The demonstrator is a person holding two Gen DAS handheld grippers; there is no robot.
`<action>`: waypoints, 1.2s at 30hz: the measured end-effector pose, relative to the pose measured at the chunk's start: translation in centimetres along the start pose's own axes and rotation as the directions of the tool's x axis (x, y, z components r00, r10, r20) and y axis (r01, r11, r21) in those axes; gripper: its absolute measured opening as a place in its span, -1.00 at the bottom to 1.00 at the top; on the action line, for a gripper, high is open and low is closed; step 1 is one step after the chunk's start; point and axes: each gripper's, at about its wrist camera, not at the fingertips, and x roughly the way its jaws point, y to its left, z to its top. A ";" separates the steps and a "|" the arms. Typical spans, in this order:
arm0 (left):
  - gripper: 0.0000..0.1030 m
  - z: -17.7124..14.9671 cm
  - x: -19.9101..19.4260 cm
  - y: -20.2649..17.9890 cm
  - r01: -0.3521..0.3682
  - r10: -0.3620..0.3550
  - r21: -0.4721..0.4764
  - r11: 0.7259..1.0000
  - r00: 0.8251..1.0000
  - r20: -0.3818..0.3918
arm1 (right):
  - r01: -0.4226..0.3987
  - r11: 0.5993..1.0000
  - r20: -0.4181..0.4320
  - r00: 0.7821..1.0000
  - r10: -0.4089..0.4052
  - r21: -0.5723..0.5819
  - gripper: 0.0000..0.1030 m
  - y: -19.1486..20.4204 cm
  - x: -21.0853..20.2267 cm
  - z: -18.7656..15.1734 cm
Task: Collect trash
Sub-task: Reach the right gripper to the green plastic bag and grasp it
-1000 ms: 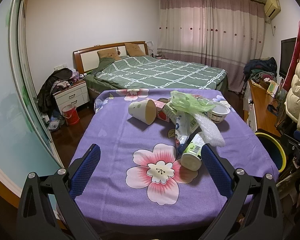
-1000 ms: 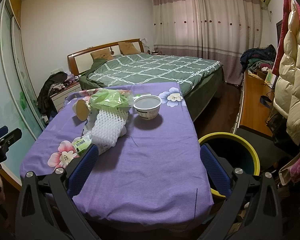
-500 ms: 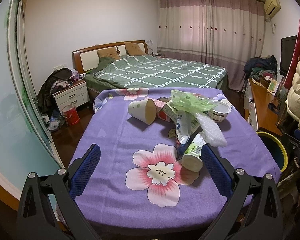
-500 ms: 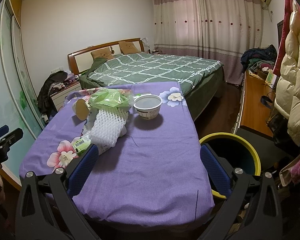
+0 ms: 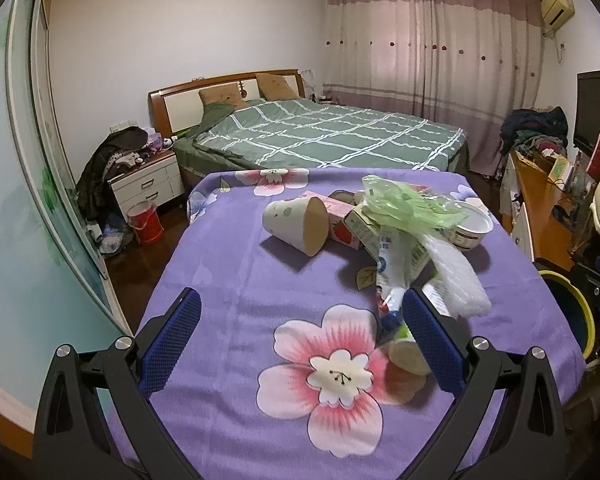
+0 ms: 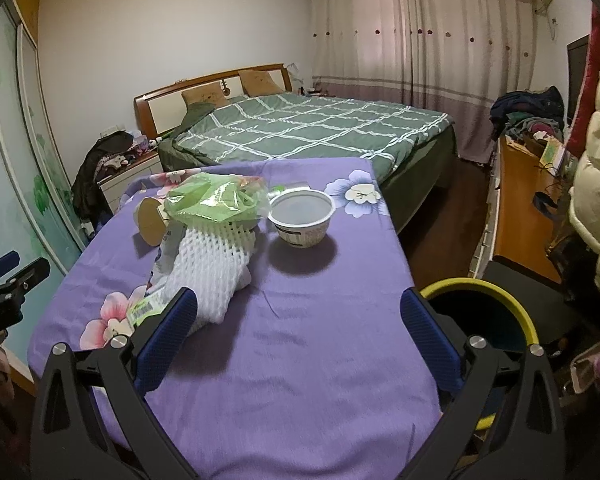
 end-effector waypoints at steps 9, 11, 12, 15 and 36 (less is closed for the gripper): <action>0.93 1.7 4.7 0.4 -0.011 0.011 0.001 1.000 0.999 -0.040 | -0.015 1.000 -0.045 0.999 0.015 0.003 0.88 0.8 6.5 4.2; 0.93 2.1 5.8 0.4 -0.010 0.010 0.001 1.000 0.999 -0.050 | -0.012 1.000 -0.052 0.999 0.012 0.003 0.88 0.9 7.9 5.0; 0.93 2.4 6.5 0.4 -0.008 0.008 0.001 1.000 0.998 -0.056 | -0.013 1.000 -0.056 0.998 0.013 0.004 0.88 1.0 8.6 5.3; 0.93 3.1 8.2 0.3 -0.007 0.008 0.005 1.000 0.998 -0.066 | -0.012 1.000 -0.075 0.997 0.013 0.002 0.88 1.2 11.0 6.4; 0.93 5.4 15.5 0.4 0.027 -0.027 -0.004 1.000 0.994 -0.104 | -0.080 0.997 -0.206 0.976 0.077 -0.005 -0.79 2.8 19.9 9.8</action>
